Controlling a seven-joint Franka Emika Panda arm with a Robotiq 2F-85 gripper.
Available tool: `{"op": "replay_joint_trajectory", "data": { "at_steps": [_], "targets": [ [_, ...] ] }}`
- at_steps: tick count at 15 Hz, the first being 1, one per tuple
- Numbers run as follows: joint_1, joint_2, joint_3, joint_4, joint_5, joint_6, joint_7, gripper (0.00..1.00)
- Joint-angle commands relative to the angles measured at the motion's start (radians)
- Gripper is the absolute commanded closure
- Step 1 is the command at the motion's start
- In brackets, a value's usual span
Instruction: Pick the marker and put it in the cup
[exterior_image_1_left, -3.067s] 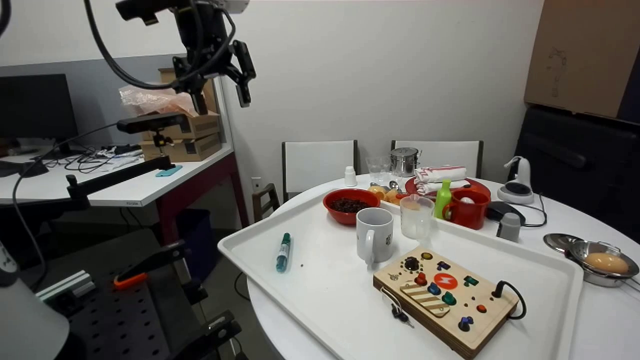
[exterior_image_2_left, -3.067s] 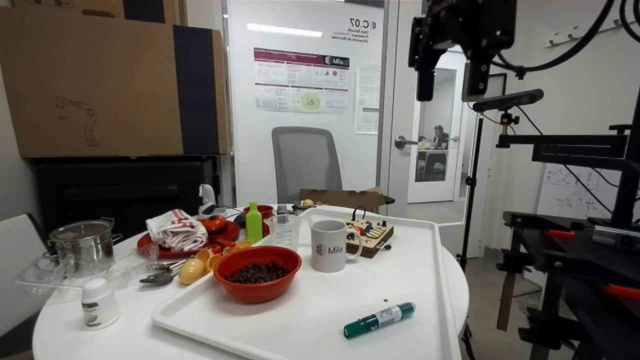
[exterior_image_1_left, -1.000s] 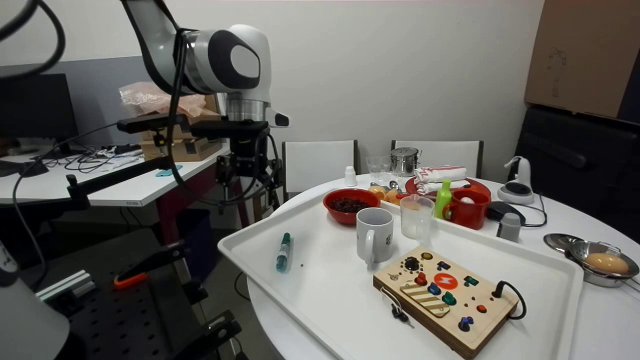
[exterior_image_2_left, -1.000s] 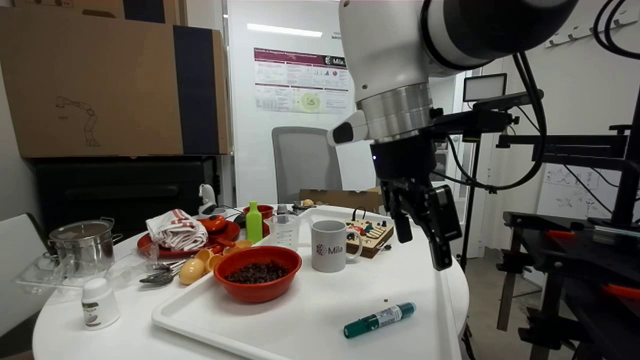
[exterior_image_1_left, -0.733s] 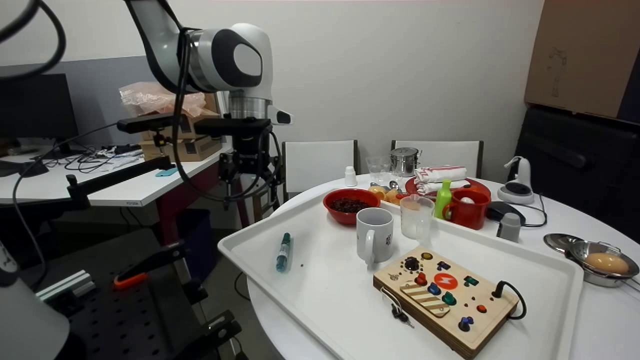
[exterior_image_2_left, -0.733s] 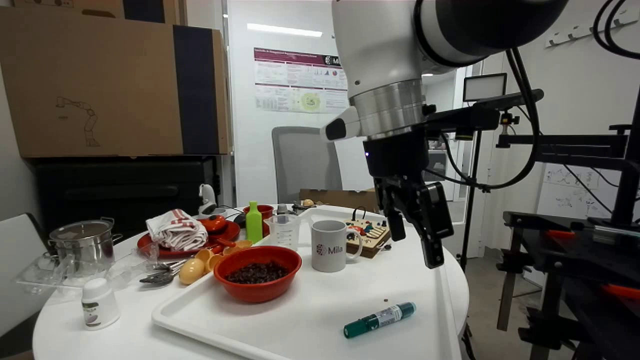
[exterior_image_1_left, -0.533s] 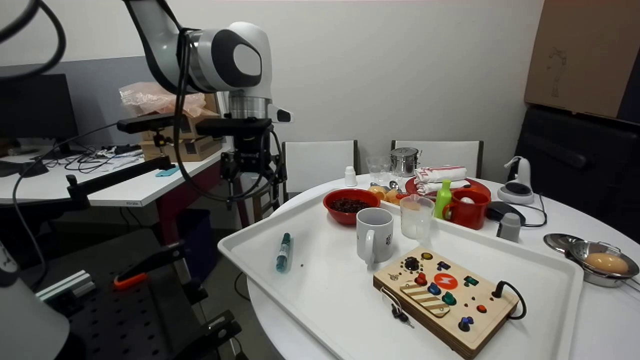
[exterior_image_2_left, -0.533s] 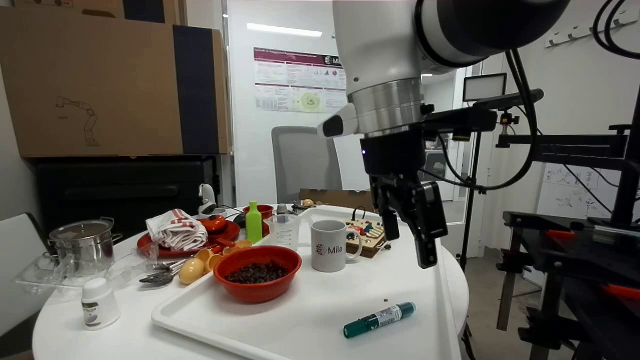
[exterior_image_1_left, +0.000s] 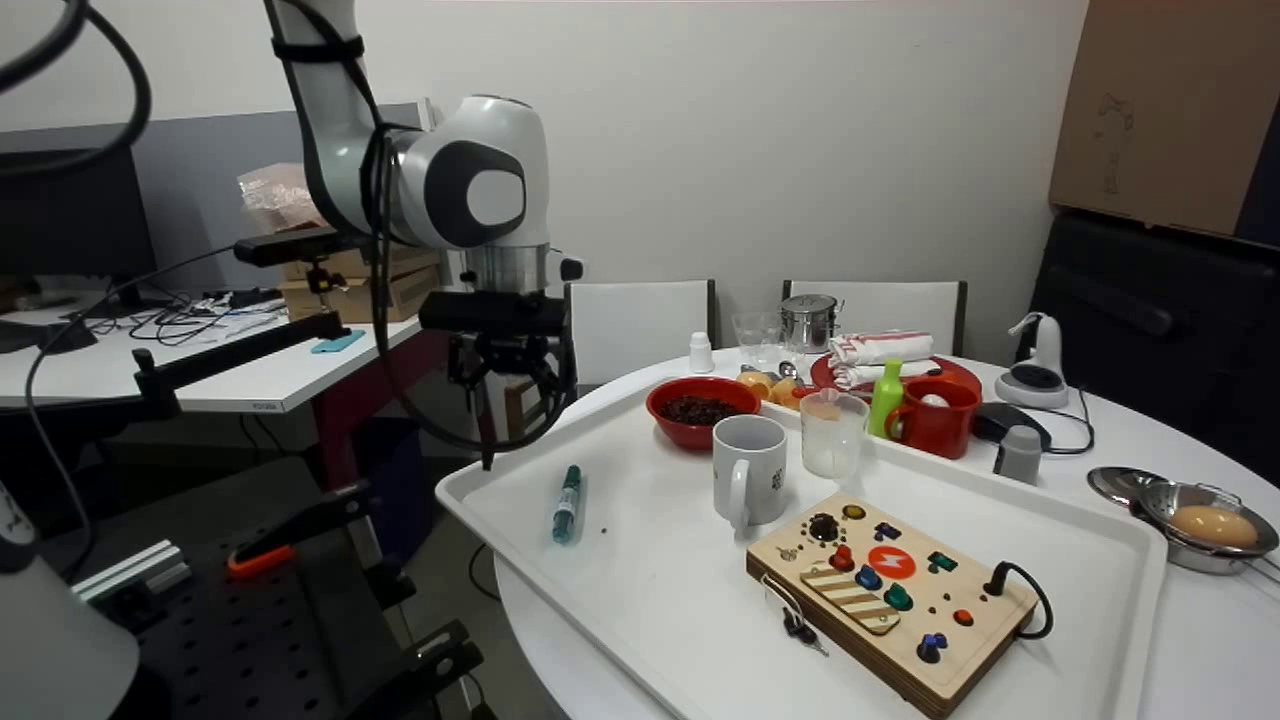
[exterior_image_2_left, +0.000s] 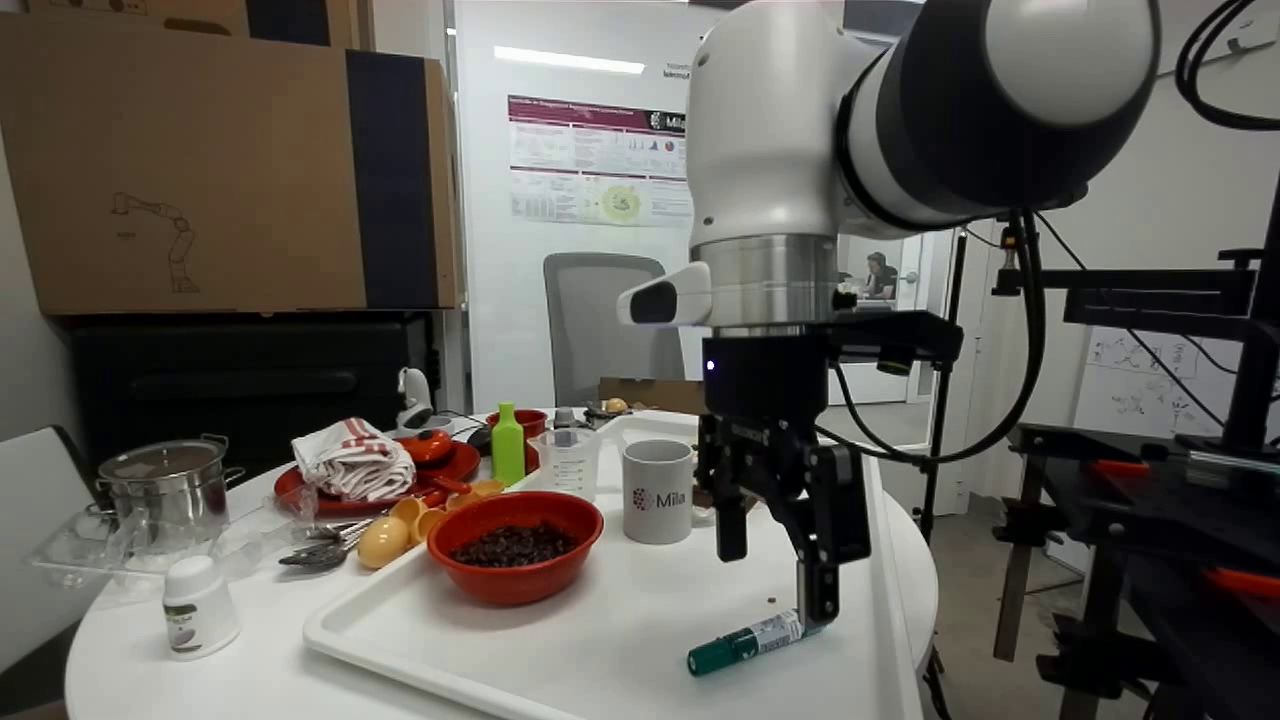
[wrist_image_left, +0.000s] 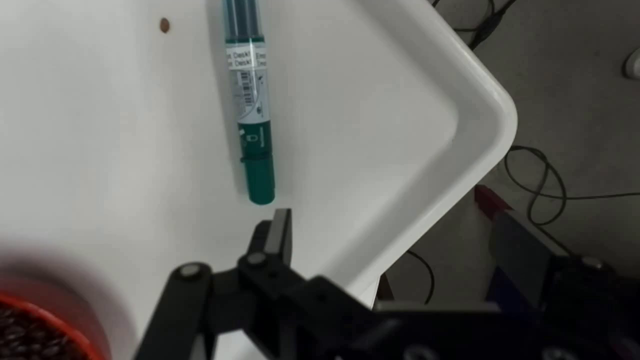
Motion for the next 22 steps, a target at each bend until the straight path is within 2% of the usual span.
{"op": "replay_joint_trajectory", "data": {
  "at_steps": [1,5,6,13,16,17,20,22],
  "targets": [
    [-0.054,0.113,0.025,0.058,-0.024,0.017,-0.082,0.00],
    [0.006,0.122,-0.039,0.082,-0.086,0.068,-0.038,0.00],
    [-0.036,0.119,-0.006,0.066,-0.066,0.035,-0.051,0.00],
    [-0.010,0.128,-0.047,0.080,-0.081,0.022,-0.033,0.00],
    [-0.061,0.129,-0.012,0.077,-0.062,0.037,-0.060,0.00],
    [-0.037,0.123,-0.029,0.075,-0.074,0.031,-0.046,0.00],
    [-0.043,0.123,-0.027,0.075,-0.073,0.031,-0.047,0.00],
    [-0.115,0.132,0.001,0.052,-0.059,0.055,-0.090,0.02]
  ]
}}
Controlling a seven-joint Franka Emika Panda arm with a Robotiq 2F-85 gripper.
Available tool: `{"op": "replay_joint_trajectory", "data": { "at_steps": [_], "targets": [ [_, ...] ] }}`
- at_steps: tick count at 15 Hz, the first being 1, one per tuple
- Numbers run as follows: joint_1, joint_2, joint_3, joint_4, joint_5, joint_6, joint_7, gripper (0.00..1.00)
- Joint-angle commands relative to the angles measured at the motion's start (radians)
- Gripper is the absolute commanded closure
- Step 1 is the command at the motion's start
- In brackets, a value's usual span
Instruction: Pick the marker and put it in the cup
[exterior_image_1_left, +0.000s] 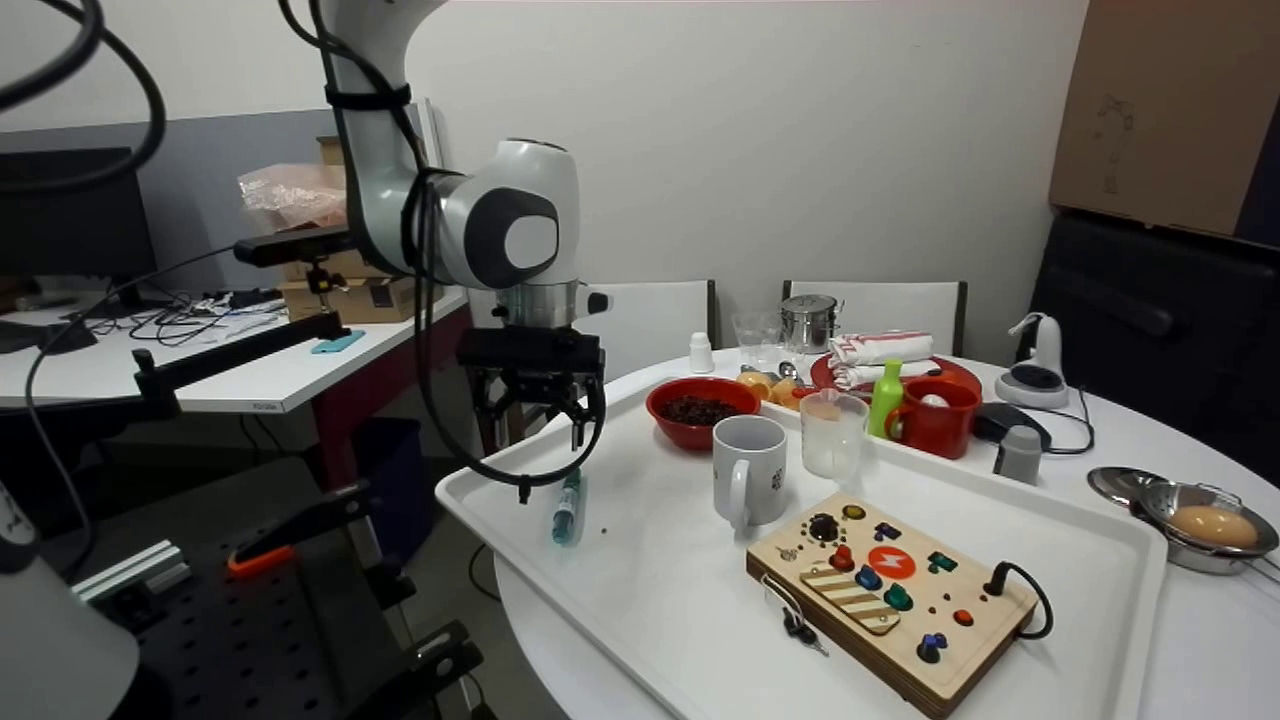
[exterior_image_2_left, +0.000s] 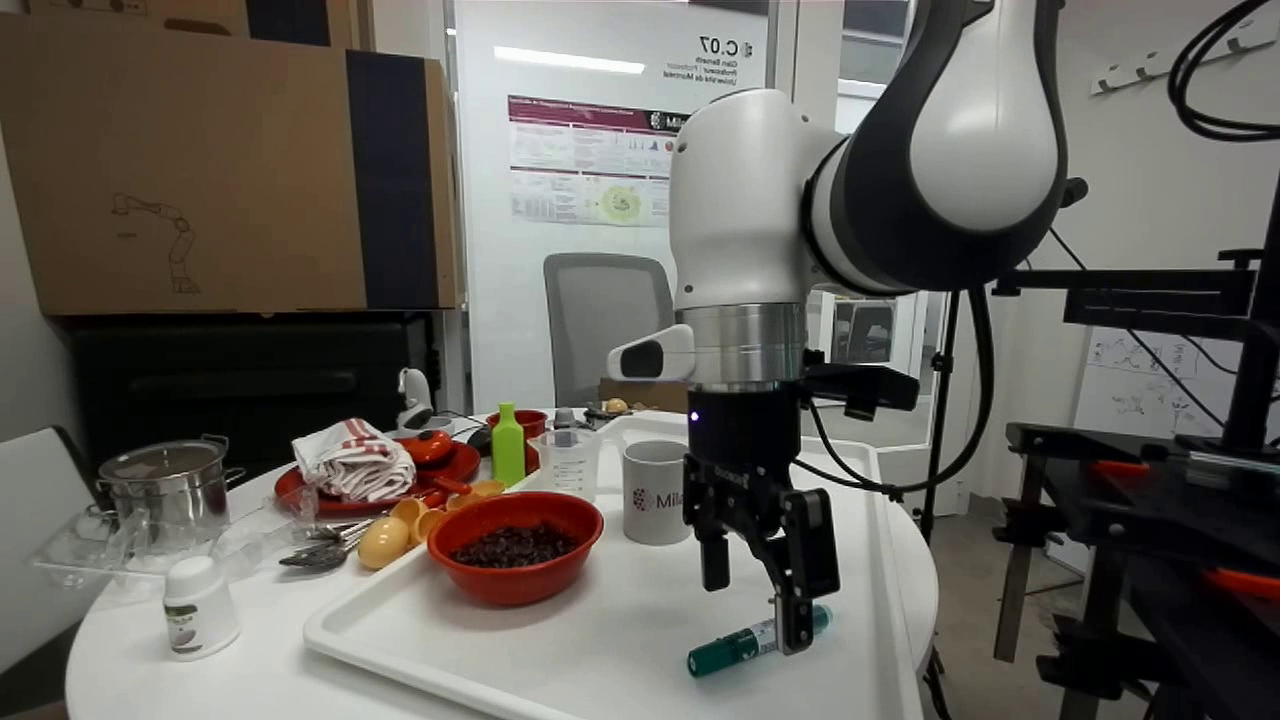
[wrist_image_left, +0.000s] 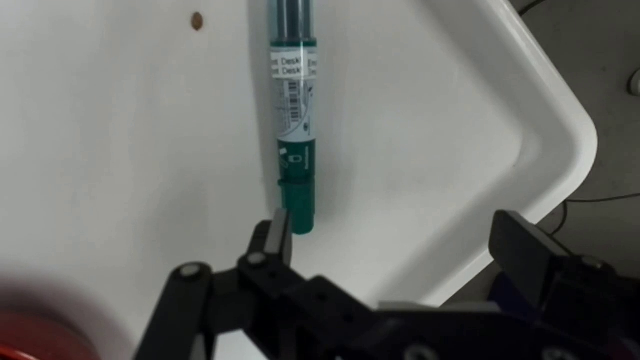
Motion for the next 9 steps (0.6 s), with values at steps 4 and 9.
{"op": "replay_joint_trajectory", "data": {
  "at_steps": [4,9],
  "targets": [
    [-0.167,0.037,0.004,-0.034,-0.034,0.060,-0.108,0.04],
    [-0.264,0.066,0.017,-0.019,-0.064,0.055,-0.222,0.00]
  ]
}}
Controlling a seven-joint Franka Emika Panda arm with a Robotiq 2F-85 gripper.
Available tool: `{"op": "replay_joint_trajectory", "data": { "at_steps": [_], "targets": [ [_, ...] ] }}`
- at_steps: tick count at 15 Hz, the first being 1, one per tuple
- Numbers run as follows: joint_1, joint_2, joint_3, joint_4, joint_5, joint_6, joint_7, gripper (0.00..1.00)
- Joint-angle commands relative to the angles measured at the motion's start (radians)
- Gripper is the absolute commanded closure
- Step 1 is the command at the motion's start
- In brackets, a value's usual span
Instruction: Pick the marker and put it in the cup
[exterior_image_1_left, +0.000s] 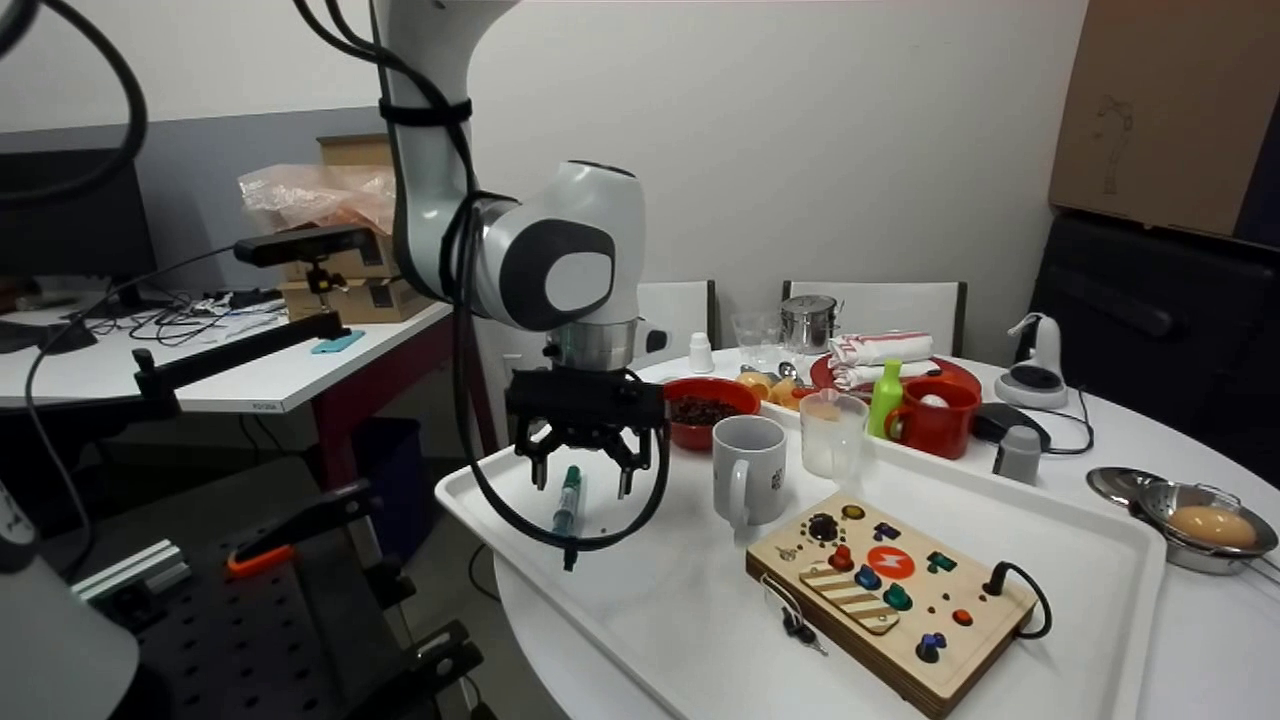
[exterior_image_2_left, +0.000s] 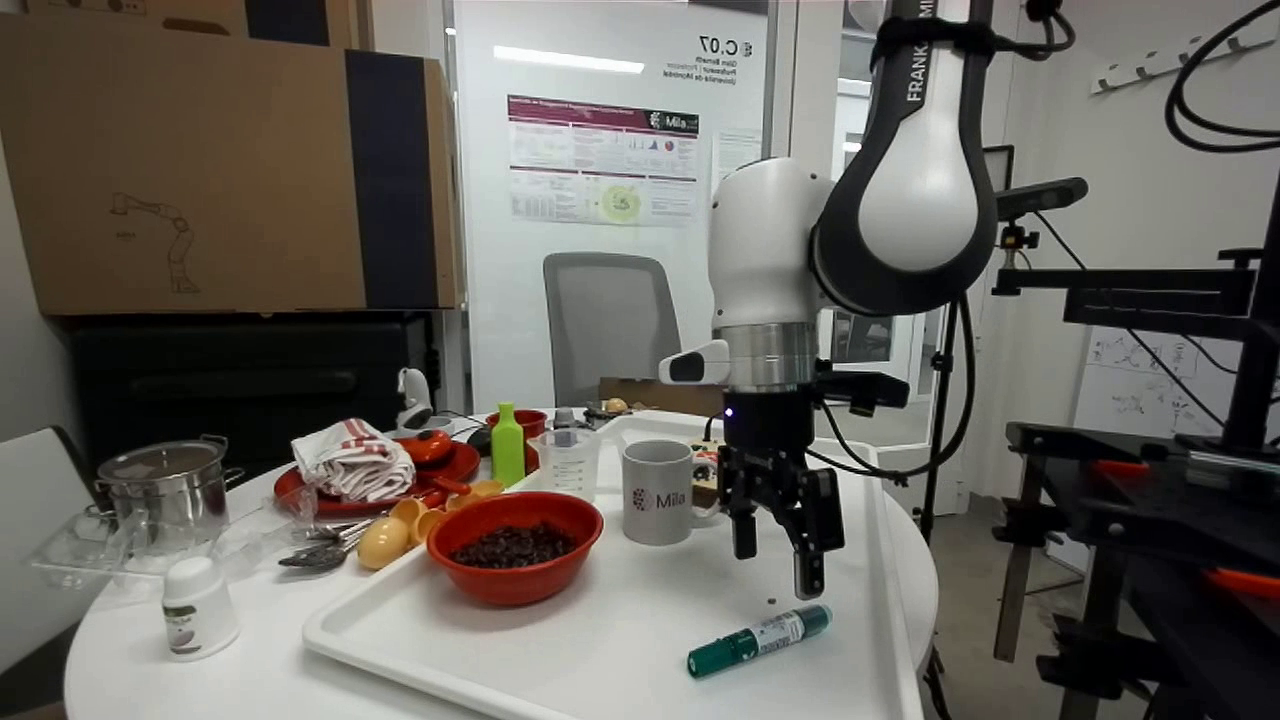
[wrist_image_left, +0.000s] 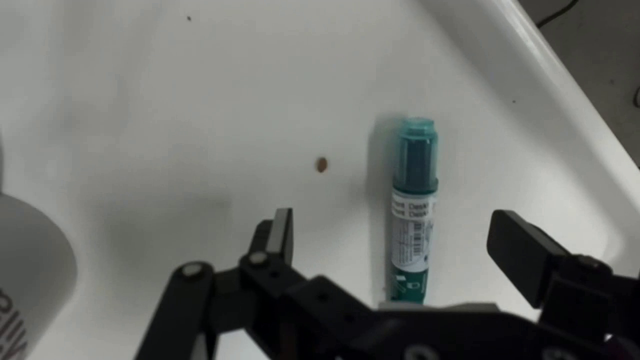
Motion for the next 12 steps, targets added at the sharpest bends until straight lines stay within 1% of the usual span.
{"op": "replay_joint_trajectory", "data": {
  "at_steps": [1,2,6,12],
  "targets": [
    [-0.043,0.019,0.020,0.005,-0.035,0.021,-0.072,0.00],
    [-0.045,0.016,0.025,0.003,-0.041,0.020,-0.093,0.00],
    [-0.017,0.002,0.033,0.001,-0.057,0.015,-0.141,0.00],
    [0.038,0.002,0.042,0.024,-0.064,0.015,-0.156,0.00]
  ]
}}
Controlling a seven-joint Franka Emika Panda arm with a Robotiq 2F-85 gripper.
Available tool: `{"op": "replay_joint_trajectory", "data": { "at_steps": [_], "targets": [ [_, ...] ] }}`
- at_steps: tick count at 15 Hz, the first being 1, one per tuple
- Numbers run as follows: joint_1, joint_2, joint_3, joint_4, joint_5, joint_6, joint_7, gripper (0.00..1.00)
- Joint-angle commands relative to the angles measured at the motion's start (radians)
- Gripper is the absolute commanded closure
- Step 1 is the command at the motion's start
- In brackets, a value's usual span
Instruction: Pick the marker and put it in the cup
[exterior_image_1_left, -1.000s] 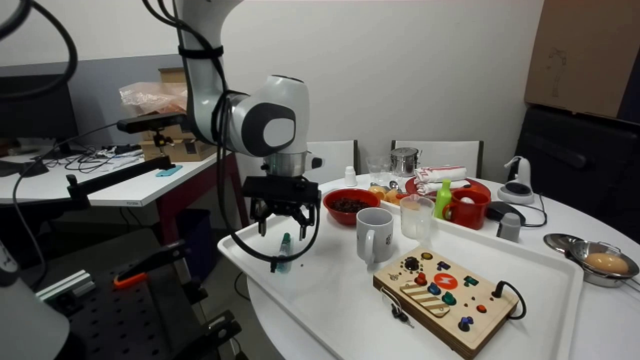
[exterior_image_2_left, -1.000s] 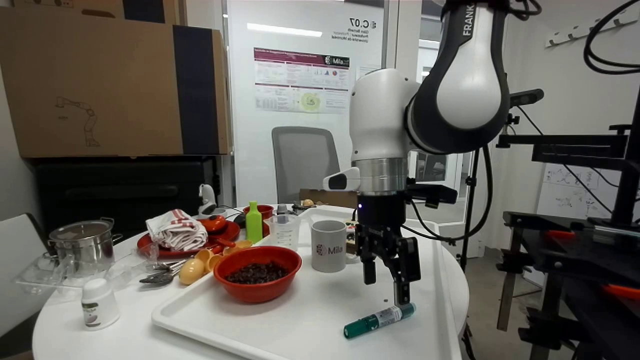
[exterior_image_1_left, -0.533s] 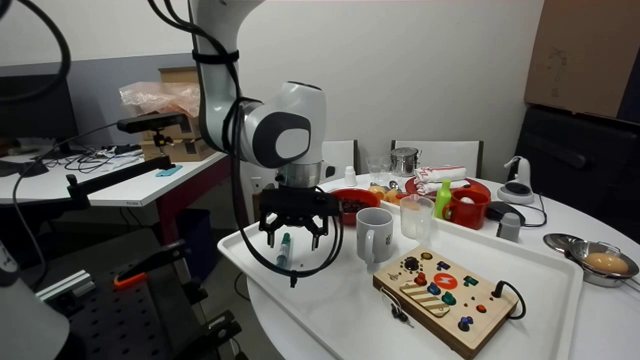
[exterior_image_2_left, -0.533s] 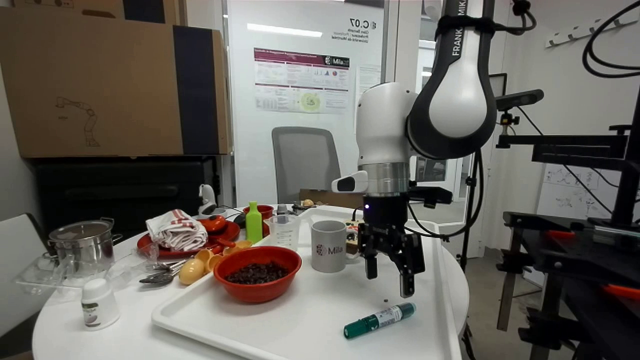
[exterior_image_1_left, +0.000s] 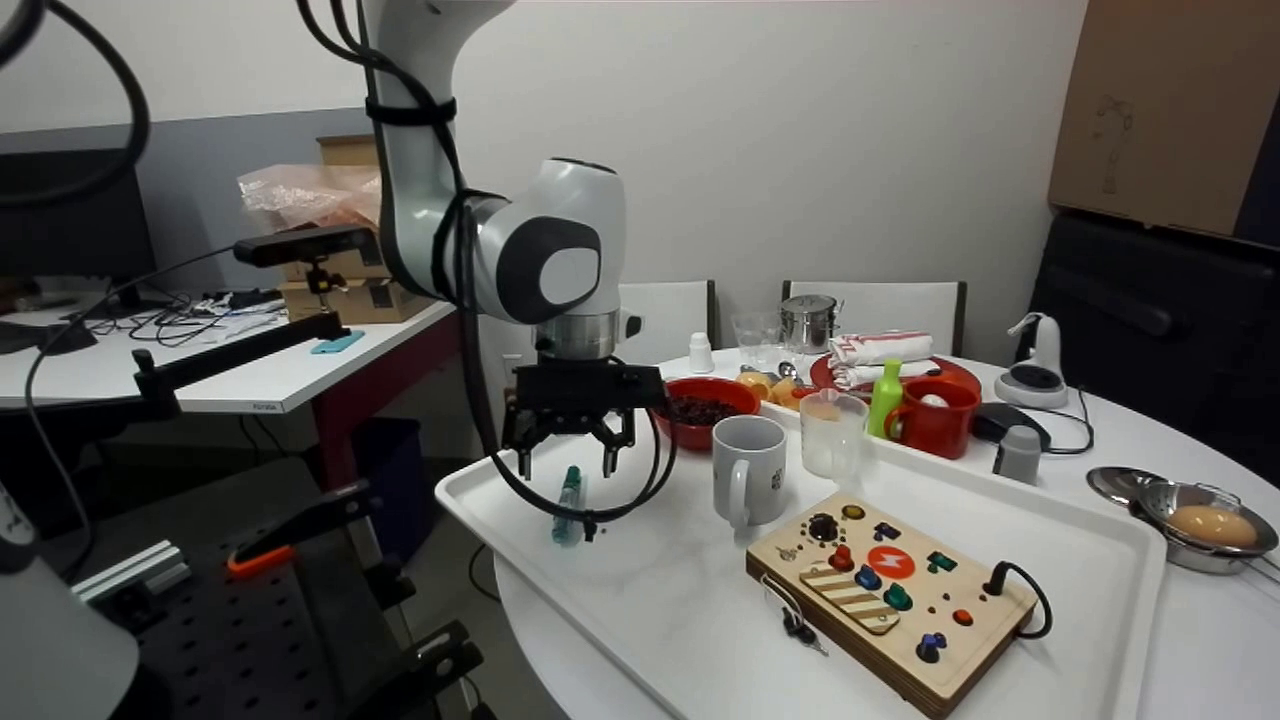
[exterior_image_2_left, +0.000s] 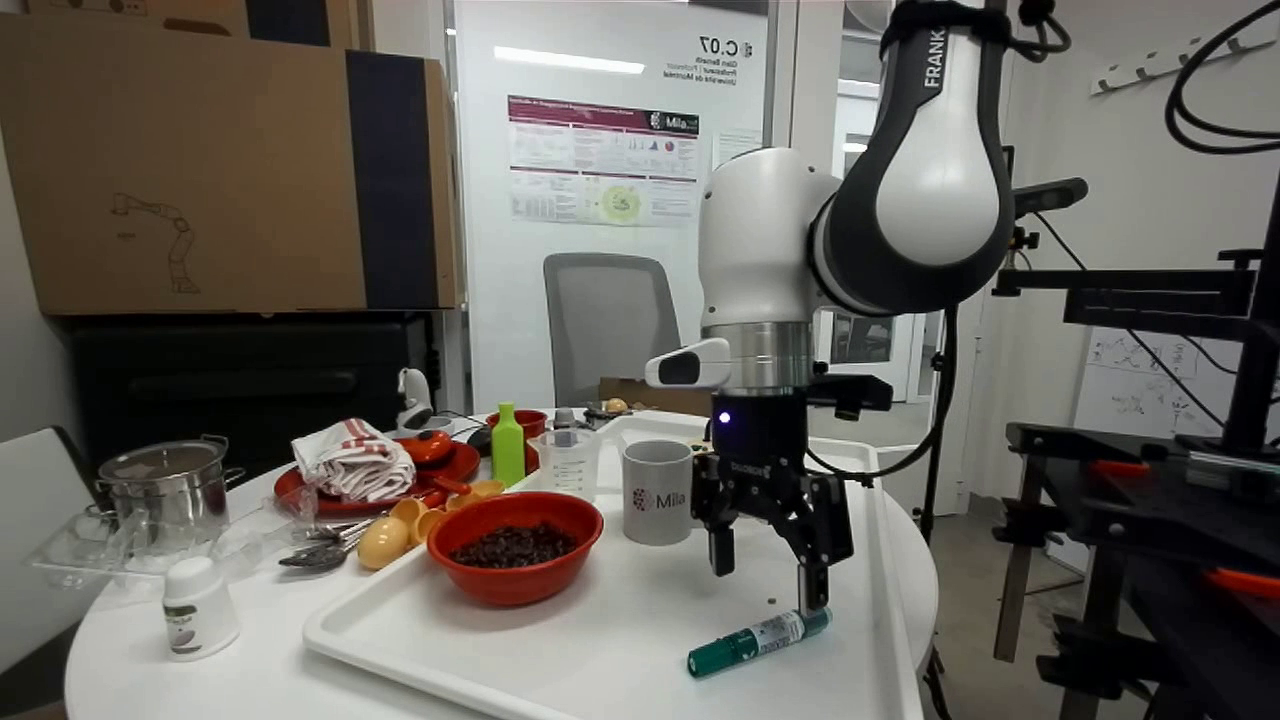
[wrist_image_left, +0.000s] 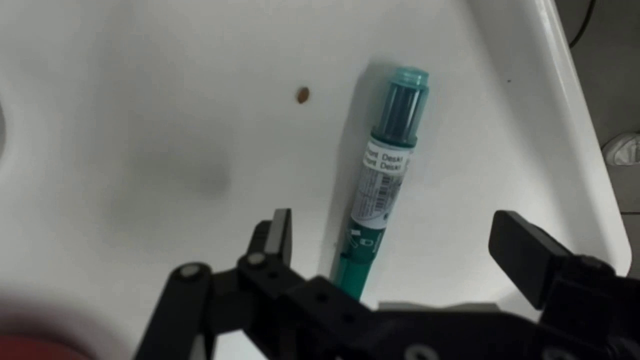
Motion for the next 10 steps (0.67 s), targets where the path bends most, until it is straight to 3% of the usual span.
{"op": "replay_joint_trajectory", "data": {
  "at_steps": [1,10],
  "targets": [
    [0.034,-0.005,0.001,0.018,-0.015,0.010,-0.009,0.00],
    [0.141,0.053,-0.016,0.102,0.011,0.018,0.073,0.00]
  ]
}}
